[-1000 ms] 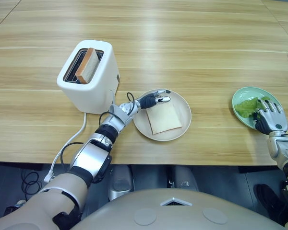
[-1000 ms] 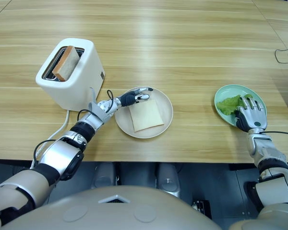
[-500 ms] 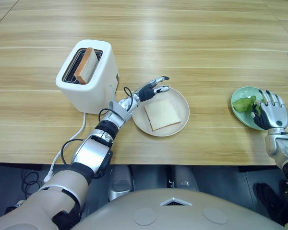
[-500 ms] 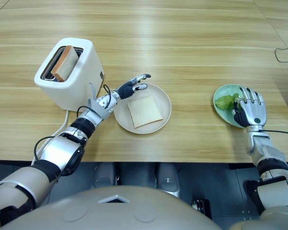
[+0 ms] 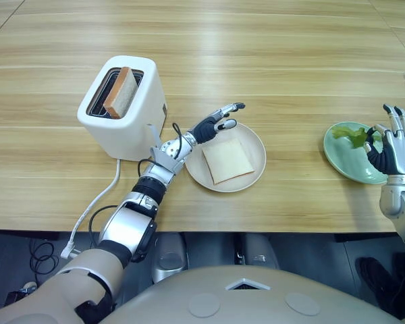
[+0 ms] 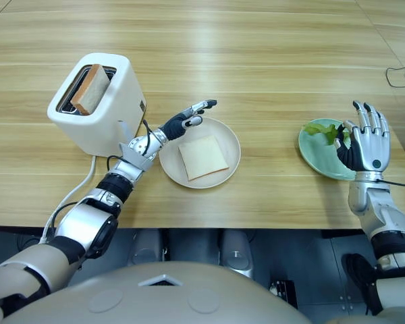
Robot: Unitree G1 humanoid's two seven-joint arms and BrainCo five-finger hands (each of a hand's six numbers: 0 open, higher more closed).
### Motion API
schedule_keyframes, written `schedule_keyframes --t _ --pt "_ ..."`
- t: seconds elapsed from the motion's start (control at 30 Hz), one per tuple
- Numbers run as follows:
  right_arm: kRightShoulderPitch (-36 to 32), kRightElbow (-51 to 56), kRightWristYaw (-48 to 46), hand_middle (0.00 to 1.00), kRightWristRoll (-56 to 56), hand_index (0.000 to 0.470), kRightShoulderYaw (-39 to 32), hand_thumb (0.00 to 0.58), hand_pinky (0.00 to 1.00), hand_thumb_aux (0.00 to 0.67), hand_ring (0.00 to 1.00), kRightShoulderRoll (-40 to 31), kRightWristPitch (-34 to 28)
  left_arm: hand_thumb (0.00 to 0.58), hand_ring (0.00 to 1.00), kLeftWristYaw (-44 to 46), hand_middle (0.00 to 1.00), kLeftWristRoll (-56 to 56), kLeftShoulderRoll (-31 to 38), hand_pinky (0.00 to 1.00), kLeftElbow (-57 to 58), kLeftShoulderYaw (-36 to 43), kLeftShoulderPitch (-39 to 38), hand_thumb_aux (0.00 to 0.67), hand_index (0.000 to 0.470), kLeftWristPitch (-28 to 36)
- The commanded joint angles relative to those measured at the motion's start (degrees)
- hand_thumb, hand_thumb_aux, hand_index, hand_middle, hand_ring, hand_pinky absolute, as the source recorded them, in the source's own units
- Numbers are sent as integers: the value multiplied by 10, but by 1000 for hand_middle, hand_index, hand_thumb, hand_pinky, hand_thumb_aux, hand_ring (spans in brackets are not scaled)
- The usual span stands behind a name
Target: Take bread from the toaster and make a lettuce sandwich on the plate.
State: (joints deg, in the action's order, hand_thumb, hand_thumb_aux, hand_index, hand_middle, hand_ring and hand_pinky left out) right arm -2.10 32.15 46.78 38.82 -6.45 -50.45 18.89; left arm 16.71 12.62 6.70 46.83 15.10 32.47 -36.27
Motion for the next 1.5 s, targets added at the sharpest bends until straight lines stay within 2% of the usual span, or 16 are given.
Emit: schedule_keyframes --t 0.03,0.33,0.47,0.6,0.8,0.93,1.13,1.5 --pt "13 -85 -33 0 -6 460 22 580 0 670 0 6 -2 0 0 11 0 -26 8 0 -94 -15 -29 0 0 11" --pt "-3 -274 -123 0 22 460 23 580 0 670 0 57 -23 0 0 -53 0 -28 50 0 -378 -99 -111 0 0 48" --pt "-39 -299 -158 0 44 460 -3 580 0 670 0 98 -19 0 0 -80 0 -35 75 0 -454 -151 -133 0 0 76" --pt "-94 -281 -178 0 62 460 -38 580 0 670 0 148 -11 0 0 -101 0 -31 113 0 -495 -209 -147 0 0 84" --pt "-172 -198 -185 0 90 460 -107 580 0 670 0 225 13 0 0 -159 0 38 200 0 -465 -288 -164 0 0 67" --pt "-220 -133 -178 0 114 460 -156 580 0 670 0 279 27 0 0 -201 0 115 254 0 -413 -301 -175 0 0 94" --pt "-233 -100 -173 0 139 460 -213 580 0 670 0 333 43 0 0 -233 0 207 302 0 -328 -259 -183 0 0 156" --pt "-204 35 -133 0 158 460 -246 580 0 670 0 309 50 0 0 -208 0 237 323 0 -274 -171 -191 0 0 199"
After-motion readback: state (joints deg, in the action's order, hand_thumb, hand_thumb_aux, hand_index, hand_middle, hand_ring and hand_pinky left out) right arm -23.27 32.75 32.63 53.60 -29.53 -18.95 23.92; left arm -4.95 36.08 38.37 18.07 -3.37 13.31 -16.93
